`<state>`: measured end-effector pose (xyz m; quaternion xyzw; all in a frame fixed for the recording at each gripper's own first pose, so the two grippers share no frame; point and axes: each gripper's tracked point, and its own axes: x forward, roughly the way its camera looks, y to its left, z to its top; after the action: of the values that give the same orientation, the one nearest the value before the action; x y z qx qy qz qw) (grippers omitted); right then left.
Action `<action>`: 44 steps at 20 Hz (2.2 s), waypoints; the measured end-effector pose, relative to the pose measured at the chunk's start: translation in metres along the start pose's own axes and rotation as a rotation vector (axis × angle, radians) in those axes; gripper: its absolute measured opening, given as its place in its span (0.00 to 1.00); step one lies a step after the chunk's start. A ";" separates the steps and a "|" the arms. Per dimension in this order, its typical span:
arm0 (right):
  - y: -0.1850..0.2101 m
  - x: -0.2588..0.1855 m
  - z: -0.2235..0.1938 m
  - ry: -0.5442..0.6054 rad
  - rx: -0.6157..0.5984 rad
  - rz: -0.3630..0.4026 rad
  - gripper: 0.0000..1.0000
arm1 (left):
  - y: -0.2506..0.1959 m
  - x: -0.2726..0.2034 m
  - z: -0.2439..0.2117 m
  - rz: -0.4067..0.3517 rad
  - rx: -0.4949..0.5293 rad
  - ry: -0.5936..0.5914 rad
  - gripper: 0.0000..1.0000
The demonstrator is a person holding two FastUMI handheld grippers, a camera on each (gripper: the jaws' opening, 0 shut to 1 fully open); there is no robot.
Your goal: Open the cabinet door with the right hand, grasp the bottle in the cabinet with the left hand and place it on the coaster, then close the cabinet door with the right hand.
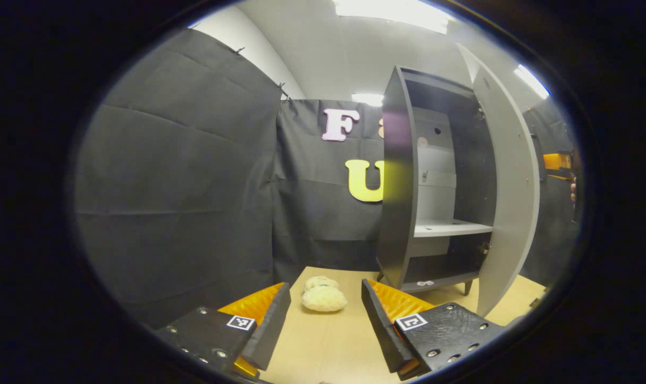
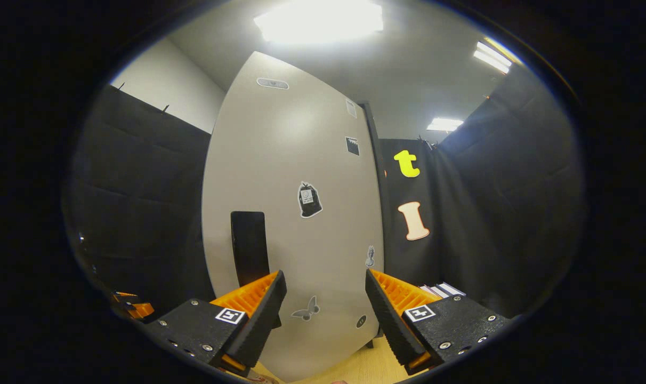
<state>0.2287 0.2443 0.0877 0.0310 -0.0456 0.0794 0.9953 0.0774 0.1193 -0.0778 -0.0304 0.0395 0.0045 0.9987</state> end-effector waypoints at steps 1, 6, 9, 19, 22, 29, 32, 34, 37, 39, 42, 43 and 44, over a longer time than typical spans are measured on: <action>0.005 0.002 0.000 -0.001 -0.002 0.007 0.93 | 0.003 0.000 -0.001 0.006 0.004 0.000 0.84; 0.022 0.017 -0.009 0.005 -0.016 0.039 0.93 | 0.023 -0.008 -0.002 0.027 0.004 0.007 0.80; 0.032 0.029 -0.015 0.009 -0.018 0.056 0.93 | 0.033 -0.012 -0.003 0.042 0.007 0.012 0.80; 0.054 0.051 -0.042 0.058 0.032 0.102 0.93 | 0.054 -0.021 -0.001 0.073 0.005 0.007 0.80; 0.057 0.051 -0.047 0.063 0.021 0.102 0.93 | 0.054 -0.022 0.000 0.073 0.000 0.009 0.80; 0.034 0.027 -0.045 0.057 -0.020 0.051 0.93 | 0.027 -0.016 0.023 0.024 0.004 -0.013 0.82; 0.008 0.016 -0.043 0.052 -0.061 0.022 0.93 | 0.001 -0.012 0.031 0.014 -0.001 -0.028 0.84; -0.011 0.008 -0.043 0.054 -0.065 0.006 0.93 | -0.020 -0.012 0.036 -0.005 -0.008 -0.032 0.84; -0.039 -0.004 -0.040 0.050 -0.056 -0.019 0.93 | -0.055 -0.011 0.044 -0.036 0.005 -0.045 0.80; -0.056 -0.011 -0.037 0.046 -0.058 -0.038 0.93 | -0.077 -0.013 0.051 -0.057 0.016 -0.056 0.80; -0.077 -0.026 -0.034 0.037 -0.051 -0.058 0.93 | -0.112 -0.020 0.058 -0.088 0.026 -0.065 0.84; -0.084 -0.031 -0.033 0.036 -0.050 -0.064 0.93 | -0.121 -0.022 0.061 -0.096 0.027 -0.069 0.84; -0.092 -0.034 -0.033 0.037 -0.052 -0.070 0.93 | -0.128 -0.021 0.061 -0.104 0.026 -0.071 0.84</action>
<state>0.2128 0.1510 0.0463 0.0050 -0.0282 0.0439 0.9986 0.0623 -0.0049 -0.0077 -0.0191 0.0024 -0.0466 0.9987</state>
